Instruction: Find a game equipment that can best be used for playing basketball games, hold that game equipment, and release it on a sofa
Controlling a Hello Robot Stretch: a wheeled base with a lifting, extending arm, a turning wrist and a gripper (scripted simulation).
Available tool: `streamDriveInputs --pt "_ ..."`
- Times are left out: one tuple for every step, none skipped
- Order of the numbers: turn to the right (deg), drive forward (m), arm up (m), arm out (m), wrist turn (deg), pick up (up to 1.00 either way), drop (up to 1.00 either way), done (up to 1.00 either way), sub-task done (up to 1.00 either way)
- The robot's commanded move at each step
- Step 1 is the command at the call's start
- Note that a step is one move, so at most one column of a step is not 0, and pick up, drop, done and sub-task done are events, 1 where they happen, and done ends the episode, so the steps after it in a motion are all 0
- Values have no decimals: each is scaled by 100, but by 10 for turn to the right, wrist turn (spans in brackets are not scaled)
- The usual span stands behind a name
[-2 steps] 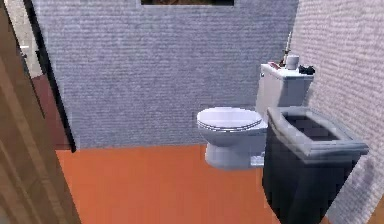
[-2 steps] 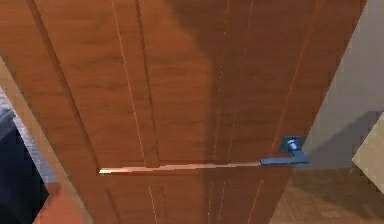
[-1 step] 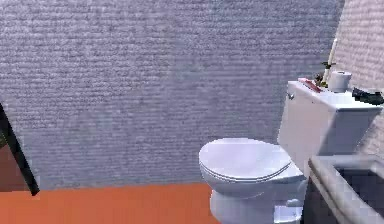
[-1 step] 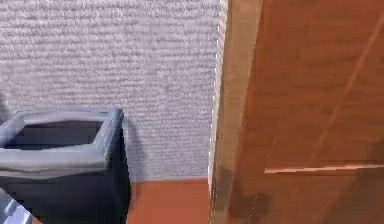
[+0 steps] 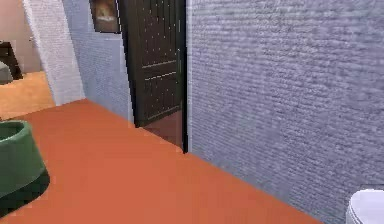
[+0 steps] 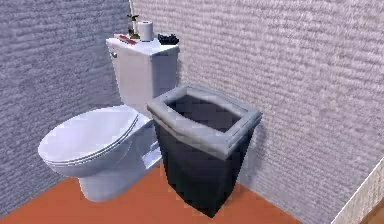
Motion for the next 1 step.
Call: streamDriveInputs --pt "-240 0 0 0 0 0 0 0 0"
